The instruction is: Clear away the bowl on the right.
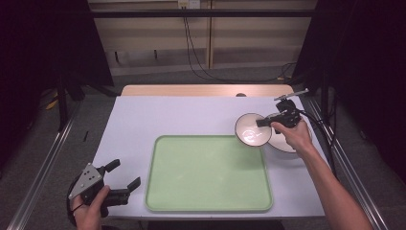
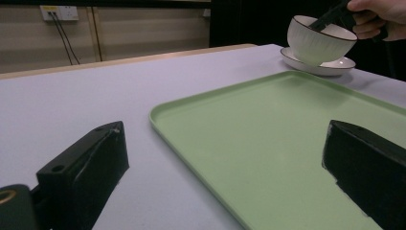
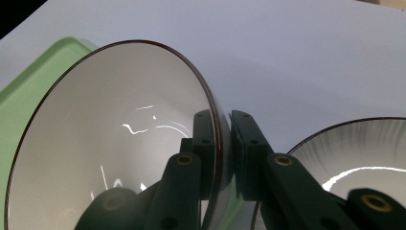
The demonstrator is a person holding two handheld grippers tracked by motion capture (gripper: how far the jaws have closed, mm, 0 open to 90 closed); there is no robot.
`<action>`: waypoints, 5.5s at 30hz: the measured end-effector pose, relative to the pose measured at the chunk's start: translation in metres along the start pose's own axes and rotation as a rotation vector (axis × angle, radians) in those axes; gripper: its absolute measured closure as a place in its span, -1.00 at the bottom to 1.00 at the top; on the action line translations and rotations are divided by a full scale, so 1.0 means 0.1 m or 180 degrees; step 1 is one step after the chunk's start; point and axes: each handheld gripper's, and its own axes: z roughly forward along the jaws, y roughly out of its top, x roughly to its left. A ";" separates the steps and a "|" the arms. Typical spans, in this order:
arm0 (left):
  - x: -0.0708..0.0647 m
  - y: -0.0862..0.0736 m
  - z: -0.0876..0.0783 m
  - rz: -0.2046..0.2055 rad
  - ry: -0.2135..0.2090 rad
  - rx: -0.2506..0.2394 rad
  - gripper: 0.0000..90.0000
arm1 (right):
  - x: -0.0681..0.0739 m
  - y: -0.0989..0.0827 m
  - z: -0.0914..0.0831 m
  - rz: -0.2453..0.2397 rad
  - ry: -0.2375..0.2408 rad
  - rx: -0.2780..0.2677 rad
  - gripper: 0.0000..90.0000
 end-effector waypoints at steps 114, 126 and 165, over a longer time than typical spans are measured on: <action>0.00 0.00 -0.04 0.0010 -0.0037 -0.0021 -0.96 | 0.04 -0.17 0.29 -0.0159 -0.0451 -0.0280 -0.94; 0.02 0.00 -0.02 0.0005 -0.0012 0.0007 -0.96 | 0.08 -0.29 0.00 -0.0225 -0.0621 -0.0581 -0.95; 0.02 0.00 -0.01 -0.0023 -0.0026 -0.0036 -0.96 | 0.24 -0.97 -0.51 -0.0149 -0.0720 -0.1026 -0.94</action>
